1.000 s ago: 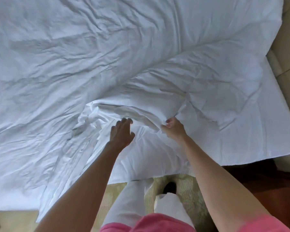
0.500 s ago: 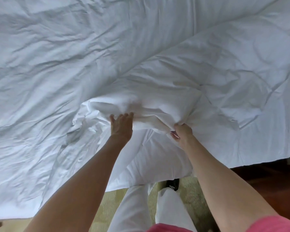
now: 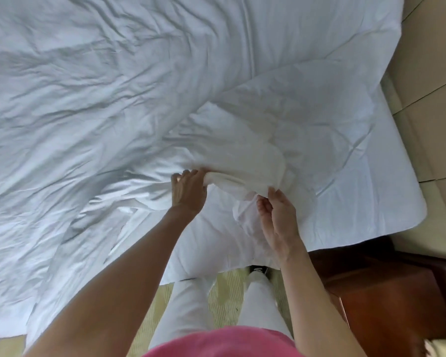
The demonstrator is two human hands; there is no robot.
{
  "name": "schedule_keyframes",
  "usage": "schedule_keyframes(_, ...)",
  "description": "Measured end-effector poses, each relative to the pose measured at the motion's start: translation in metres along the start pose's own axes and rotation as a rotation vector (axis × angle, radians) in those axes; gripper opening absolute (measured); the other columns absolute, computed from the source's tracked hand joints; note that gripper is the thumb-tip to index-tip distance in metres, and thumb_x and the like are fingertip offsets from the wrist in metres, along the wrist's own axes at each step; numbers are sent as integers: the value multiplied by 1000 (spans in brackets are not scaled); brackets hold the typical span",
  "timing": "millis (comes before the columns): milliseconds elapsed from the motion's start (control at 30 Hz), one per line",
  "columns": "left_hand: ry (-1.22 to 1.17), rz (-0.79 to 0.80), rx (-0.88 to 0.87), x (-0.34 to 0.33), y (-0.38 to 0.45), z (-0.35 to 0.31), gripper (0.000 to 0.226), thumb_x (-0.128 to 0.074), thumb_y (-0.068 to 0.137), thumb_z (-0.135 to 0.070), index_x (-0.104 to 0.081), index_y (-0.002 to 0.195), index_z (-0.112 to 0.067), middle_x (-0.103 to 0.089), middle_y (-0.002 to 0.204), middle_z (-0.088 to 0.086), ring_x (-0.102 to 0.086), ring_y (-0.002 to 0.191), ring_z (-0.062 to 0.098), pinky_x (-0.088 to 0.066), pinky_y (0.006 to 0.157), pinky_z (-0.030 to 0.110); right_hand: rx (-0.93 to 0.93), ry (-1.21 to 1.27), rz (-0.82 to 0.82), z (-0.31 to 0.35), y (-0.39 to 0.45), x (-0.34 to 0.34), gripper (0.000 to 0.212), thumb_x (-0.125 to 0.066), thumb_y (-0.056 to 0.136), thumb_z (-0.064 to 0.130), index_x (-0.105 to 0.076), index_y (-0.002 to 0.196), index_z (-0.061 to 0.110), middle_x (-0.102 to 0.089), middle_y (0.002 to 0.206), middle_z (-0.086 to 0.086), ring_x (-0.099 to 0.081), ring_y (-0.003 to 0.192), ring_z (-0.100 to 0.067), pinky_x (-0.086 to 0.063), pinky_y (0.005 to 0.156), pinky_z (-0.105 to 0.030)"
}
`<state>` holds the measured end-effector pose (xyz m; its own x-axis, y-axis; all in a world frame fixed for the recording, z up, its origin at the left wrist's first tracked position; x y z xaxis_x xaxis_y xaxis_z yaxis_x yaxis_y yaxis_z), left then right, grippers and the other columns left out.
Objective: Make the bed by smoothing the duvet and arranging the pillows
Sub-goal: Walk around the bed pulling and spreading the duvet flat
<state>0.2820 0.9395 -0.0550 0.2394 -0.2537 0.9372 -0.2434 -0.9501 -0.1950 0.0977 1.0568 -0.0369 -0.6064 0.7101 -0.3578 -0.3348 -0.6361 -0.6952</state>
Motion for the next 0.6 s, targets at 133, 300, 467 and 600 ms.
schedule_keyframes(133,-369,-43,91,30,-34,-66,18,-50,91,-20,-60,103,-11,-71,92,16,-63,89,41,-45,75,42,38,19,-14,48,-10,44,18,-53,102,12,-66,114,10,-71,94,-1,-65,81,-9,-53,78,-22)
schedule_keyframes(300,-565,-53,37,78,-90,-171,30,-41,72,-30,-57,81,-6,-67,71,10,-60,71,33,-41,65,36,91,-267,188,92,-31,94,53,-60,93,0,-49,140,21,-68,124,-1,-64,116,-16,-50,100,-33)
schedule_keyframes(467,-782,-9,128,76,-134,-215,26,-40,68,-18,-62,74,-7,-63,67,13,-56,64,21,-45,58,38,72,-528,556,73,-68,121,97,-73,85,3,-20,152,47,-49,146,16,-46,135,-3,-41,110,-31)
schedule_keyframes(600,-1079,-74,221,93,-165,-219,24,-45,74,-8,-65,81,3,-58,72,9,-53,69,16,-43,60,33,-138,-428,395,39,-80,156,75,-69,92,18,-27,146,50,-42,150,8,-49,131,-12,-50,102,-42)
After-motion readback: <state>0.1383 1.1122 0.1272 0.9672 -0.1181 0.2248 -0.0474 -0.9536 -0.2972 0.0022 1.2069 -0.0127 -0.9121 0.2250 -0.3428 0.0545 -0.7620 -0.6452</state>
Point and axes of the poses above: each hand's wrist, its own y-axis towards the middle knuckle, its own x-axis out of the back of the hand, z = x × y, the point moved 7 cm from there along y, towards the middle knuckle
